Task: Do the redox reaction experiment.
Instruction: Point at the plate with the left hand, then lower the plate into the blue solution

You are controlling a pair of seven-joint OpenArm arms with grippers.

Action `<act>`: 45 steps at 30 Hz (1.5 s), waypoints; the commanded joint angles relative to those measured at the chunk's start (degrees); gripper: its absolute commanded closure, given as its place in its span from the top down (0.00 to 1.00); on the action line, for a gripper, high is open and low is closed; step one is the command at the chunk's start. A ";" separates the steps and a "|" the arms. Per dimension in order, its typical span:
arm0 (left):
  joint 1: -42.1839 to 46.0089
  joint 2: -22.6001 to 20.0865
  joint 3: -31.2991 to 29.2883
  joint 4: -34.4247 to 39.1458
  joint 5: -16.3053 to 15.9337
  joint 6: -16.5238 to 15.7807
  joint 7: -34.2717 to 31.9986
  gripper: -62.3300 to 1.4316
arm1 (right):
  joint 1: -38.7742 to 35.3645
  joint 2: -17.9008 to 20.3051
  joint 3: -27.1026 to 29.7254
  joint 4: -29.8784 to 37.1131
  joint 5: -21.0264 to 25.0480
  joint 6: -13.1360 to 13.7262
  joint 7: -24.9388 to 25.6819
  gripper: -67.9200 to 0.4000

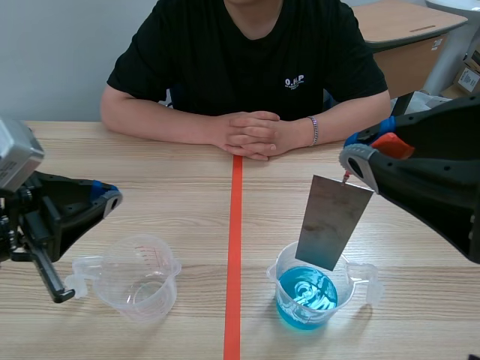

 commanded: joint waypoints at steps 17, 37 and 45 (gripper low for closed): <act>33.64 6.80 -26.53 1.79 -5.07 0.96 -4.46 0.09 | 0.20 0.76 -0.48 -3.37 -1.20 0.94 5.79 0.03; 42.12 20.02 -30.10 1.79 1.20 1.70 4.92 0.09 | 7.50 0.76 -10.69 -16.83 -11.52 2.82 15.34 0.03; 42.95 21.79 -30.21 1.79 1.18 2.25 4.57 0.09 | 12.68 0.76 -16.06 -22.25 -13.99 2.75 15.93 0.03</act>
